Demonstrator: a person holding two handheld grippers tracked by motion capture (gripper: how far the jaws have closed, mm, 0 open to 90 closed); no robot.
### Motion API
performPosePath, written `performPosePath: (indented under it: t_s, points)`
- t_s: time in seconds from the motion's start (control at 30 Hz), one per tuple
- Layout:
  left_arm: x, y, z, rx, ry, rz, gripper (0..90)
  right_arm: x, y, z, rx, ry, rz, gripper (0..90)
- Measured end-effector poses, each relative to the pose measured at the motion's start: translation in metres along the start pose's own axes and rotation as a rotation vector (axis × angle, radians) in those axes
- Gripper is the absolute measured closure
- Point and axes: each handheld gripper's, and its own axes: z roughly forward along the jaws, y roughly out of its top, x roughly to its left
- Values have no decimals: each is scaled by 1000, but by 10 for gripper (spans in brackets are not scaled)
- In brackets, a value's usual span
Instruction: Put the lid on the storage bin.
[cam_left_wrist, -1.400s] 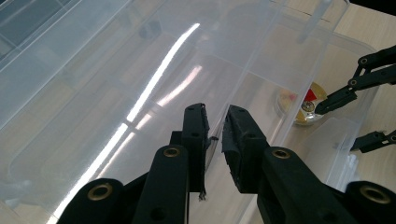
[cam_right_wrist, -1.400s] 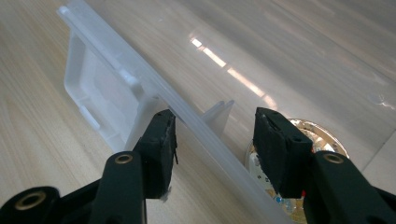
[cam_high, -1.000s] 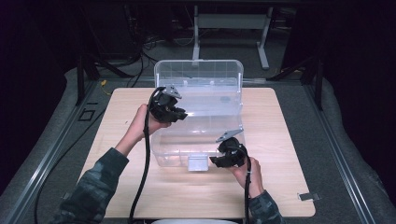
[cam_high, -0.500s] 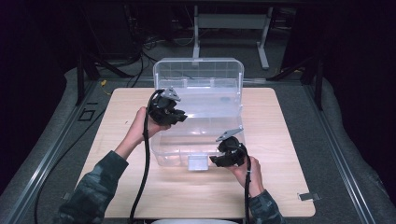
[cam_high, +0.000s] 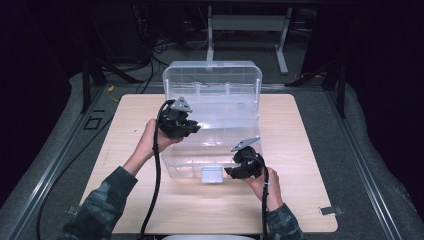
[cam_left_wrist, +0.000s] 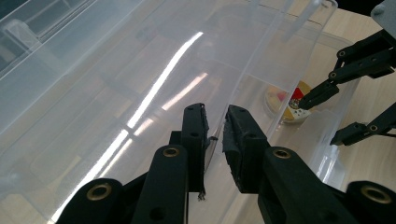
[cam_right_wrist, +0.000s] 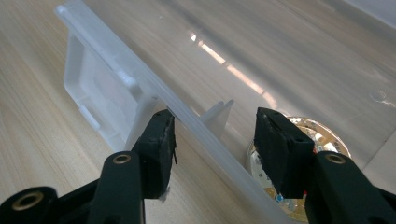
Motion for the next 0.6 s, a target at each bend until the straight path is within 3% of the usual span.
performPosePath:
  t_s: [0.6]
  points:
    - [-10,-6,0,0,28,7,776,2,-1,1,-17,-19,-8,460]
